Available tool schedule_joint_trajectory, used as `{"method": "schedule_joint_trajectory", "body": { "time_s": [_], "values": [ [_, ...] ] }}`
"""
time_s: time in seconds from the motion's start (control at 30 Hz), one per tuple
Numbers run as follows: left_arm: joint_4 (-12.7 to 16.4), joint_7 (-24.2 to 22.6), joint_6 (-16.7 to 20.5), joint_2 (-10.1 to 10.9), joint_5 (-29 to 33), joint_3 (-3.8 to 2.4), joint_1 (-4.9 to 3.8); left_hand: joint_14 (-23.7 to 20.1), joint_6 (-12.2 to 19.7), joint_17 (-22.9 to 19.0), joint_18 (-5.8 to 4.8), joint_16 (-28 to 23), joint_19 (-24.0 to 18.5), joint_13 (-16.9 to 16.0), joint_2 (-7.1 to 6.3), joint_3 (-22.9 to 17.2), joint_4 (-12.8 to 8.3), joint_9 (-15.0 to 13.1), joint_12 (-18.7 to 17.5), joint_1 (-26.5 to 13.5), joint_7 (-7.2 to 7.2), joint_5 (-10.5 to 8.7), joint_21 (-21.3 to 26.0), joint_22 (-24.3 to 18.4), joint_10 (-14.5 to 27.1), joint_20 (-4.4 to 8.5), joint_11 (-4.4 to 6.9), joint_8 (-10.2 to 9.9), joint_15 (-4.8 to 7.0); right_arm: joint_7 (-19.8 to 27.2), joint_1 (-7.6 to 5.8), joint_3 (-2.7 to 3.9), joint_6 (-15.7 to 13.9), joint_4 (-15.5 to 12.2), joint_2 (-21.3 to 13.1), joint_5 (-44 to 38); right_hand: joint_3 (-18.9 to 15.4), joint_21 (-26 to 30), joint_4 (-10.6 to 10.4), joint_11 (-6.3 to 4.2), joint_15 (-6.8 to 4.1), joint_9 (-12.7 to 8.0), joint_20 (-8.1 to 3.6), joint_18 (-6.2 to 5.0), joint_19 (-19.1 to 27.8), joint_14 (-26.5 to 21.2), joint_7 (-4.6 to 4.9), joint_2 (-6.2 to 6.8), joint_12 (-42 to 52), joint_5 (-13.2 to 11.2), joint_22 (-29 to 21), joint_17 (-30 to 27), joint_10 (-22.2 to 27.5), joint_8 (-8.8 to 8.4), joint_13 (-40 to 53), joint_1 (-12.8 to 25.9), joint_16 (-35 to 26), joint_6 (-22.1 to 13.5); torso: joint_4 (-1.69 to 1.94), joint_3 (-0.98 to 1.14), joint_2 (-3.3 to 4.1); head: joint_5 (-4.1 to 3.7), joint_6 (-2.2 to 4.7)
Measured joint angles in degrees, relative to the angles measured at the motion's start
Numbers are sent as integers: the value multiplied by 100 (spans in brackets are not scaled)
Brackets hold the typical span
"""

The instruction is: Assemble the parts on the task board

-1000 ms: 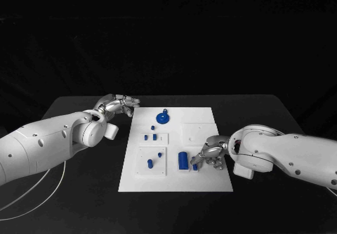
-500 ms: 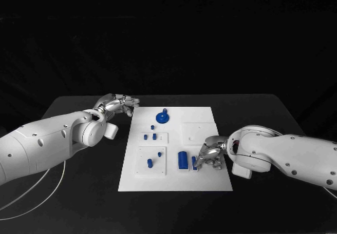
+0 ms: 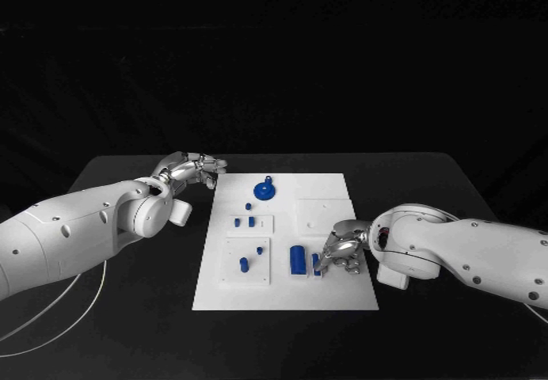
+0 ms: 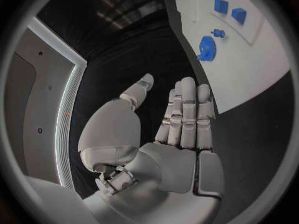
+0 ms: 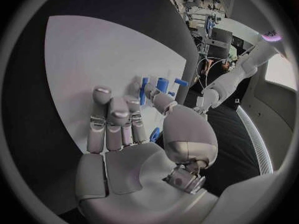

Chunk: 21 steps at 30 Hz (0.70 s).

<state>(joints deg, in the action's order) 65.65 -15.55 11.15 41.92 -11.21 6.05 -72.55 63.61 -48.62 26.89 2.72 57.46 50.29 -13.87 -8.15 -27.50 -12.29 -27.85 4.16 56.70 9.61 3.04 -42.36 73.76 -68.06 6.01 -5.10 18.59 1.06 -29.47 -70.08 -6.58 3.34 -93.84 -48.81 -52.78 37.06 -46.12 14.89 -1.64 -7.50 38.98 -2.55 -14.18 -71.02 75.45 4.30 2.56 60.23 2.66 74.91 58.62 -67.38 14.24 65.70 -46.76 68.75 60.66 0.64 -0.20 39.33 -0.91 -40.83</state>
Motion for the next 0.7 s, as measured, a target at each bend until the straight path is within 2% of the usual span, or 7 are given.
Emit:
{"method": "schedule_joint_trajectory", "body": {
  "time_s": [0.17, 0.33, 0.37, 0.43, 0.47, 0.57, 0.7],
  "values": [
    [-2, 1, 0, -4, -1, 0, 0, 0, 0, 0, 0, 0, 0, 0, 0, 0, 0, 1, 0, 0, 0, 0, 23, 5, 0, 0, 0, 0, 0, 111, 12, -5, -18, 1, -60, 45, -340, 0, -93, 0, 7, -2, 21, 0, 22, 6, 0, 288, -25, 44, 0, -2, 0, -38, 0, 406, 0, 0, 1, -3, -3, -11, 36],
    [-38, 2, -1, -22, -2, 0, 0, 0, 0, 0, 0, 0, 0, 0, 0, 0, 0, 1, 0, 0, 0, 0, 23, 5, 0, 0, 1, 0, 0, 251, 4, 15, -29, 62, -196, 137, -1012, 118, 136, 29, -1, -16, 27, -7, 138, -75, -40, 359, -104, 340, -20, -63, 137, -155, 11, 855, -143, -68, 4, -3, -8, -29, 99],
    [-51, 2, -1, -27, -2, 0, 0, 0, 0, 0, 0, 0, 0, 0, 0, 0, 0, 1, 0, 0, 0, 0, 23, 5, 0, 0, 1, 0, 0, 296, -15, 16, -52, 101, -212, 175, -1120, 156, 166, 39, 1, -191, 25, -7, 175, -95, -22, 355, -125, 402, -42, -82, 186, -167, 8, 868, -186, -104, 4, -3, -10, -32, 113],
    [-82, 2, -1, -40, -2, 0, 0, 0, 0, 0, 0, 0, 0, -1, 0, 0, 0, 1, 0, 0, 0, 0, 23, 5, 0, 0, 1, 0, 0, 370, -58, 28, -117, 176, -234, 228, -1279, 301, 178, 83, 57, -387, 52, -7, 343, -191, 49, 355, -237, 490, -109, -160, 326, -279, -45, 868, -358, -317, 2, -4, -13, -41, 143],
    [-113, 2, -2, -55, -2, 0, -1, 0, 0, 0, 0, 0, -1, -3, 0, 10, 10, 1, 0, 0, 0, 0, 23, 5, 0, -1, 1, 0, 0, 429, -88, 50, -170, 257, -241, 260, -1317, 345, 174, 113, 82, -428, 80, -7, 373, -217, 107, 355, -275, 513, -134, -187, 363, -330, -69, 868, -415, -420, 1, -7, -14, -46, 172],
    [-178, -7, -2, -110, 0, 4, -33, 0, 0, 7, 0, 0, -2, -5, -50, 77, 76, -3, 0, -123, 0, 0, 26, 13, 0, 1, 1, 0, 0, 604, -175, 107, -328, 545, -240, 353, -1403, 404, 166, 154, 94, -405, 92, -7, 401, -228, 112, 380, -300, 541, -177, -239, 406, -380, -113, 842, -500, -544, -4, -7, -20, -59, 243],
    [-217, -21, 0, -143, 12, 0, -100, -34, 0, 12, 0, -66, -43, -5, -33, 163, 81, -5, 0, -225, 0, 0, 97, 22, -2, 30, 0, 0, -29, 972, -273, 182, -532, 959, -187, 626, -1463, 499, 181, 211, 145, -406, 145, -8, 454, -280, 173, 415, -345, 601, -222, -273, 465, -404, -150, 804, -606, -647, -6, -8, -44, -68, 371]
  ]
}}
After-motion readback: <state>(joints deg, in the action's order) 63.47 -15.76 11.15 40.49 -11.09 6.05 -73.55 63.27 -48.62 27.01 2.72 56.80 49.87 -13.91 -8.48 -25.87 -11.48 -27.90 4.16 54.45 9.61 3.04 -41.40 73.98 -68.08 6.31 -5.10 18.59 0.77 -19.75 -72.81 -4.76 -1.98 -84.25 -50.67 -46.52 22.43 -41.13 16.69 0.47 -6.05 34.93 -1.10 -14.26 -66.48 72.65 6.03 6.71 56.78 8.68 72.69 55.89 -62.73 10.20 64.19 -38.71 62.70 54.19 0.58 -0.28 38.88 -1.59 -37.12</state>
